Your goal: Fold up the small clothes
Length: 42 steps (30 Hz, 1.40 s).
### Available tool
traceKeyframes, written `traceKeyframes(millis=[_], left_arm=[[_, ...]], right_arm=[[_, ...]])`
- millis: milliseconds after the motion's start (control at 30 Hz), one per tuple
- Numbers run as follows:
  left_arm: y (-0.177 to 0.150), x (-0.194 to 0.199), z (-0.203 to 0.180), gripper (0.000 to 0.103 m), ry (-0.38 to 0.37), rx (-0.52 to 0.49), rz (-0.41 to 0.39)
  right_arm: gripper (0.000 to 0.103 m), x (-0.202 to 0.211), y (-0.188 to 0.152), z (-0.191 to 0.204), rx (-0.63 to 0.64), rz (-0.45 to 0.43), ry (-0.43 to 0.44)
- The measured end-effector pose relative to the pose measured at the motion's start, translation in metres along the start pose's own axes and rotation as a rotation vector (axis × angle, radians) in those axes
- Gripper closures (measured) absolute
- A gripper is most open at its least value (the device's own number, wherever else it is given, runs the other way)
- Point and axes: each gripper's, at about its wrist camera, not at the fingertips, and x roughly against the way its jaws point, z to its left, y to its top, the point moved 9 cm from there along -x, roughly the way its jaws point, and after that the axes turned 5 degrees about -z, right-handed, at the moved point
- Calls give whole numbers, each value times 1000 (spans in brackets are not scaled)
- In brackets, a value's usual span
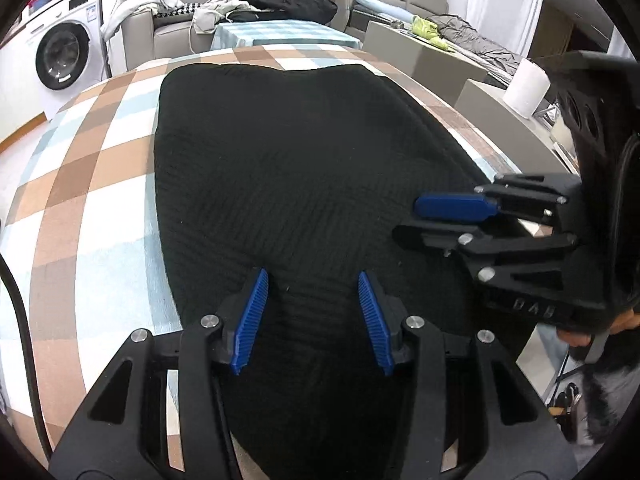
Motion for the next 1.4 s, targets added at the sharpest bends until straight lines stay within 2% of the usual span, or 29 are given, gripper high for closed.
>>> traceKeyframes(millis=[167, 267, 367, 500, 533, 600, 733, 800, 867, 933, 1000, 1100, 1167, 1200, 1267, 1300, 1400], left_arm=[[-15, 20, 10, 58, 10, 46, -4], [-19, 31, 10, 58, 22, 66, -11], [-21, 37, -2, 58, 1, 61, -15], [-32, 33, -15, 57, 11, 19, 9], [-35, 34, -15, 56, 12, 22, 6], [-41, 38, -14, 56, 2, 29, 8], [-55, 53, -7, 56, 9, 44, 10], [-59, 61, -4, 56, 25, 42, 13], [-59, 69, 2, 55, 45, 58, 8], [-59, 76, 12, 49, 47, 96, -2], [-60, 77, 22, 49, 28, 157, -6], [-64, 73, 35, 49, 47, 207, 14], [-66, 70, 34, 49, 23, 225, 25], [-67, 68, 33, 49, 12, 231, 31], [-67, 64, 31, 49, 13, 231, 36], [-67, 63, 29, 49, 13, 225, 37], [-66, 60, 27, 49, 1, 226, 41]], right_arm=[[74, 25, -16, -34, -70, 0, -58], [73, 36, -19, -39, -88, -4, -66], [70, 43, -19, -24, -71, -15, -56], [56, 41, -31, 3, -29, -3, -1], [53, 41, -34, 7, -9, -7, -5], [53, 43, -42, 7, 32, -8, -36], [53, 62, -57, -22, -56, -10, -47], [53, 71, -67, -42, -91, 5, -98], [53, 80, -70, -53, -209, -17, -25], [53, 84, -70, -58, -273, -37, 8], [53, 86, -68, -55, -283, -58, 32], [53, 84, -67, -45, -282, -59, 88], [62, 75, -71, -41, -273, -34, 79], [73, 73, -73, -41, -274, -26, 77], [87, 74, -72, -38, -286, -39, 116], [88, 78, -72, -35, -282, -48, 139], [88, 75, -81, -37, -280, -7, 112]])
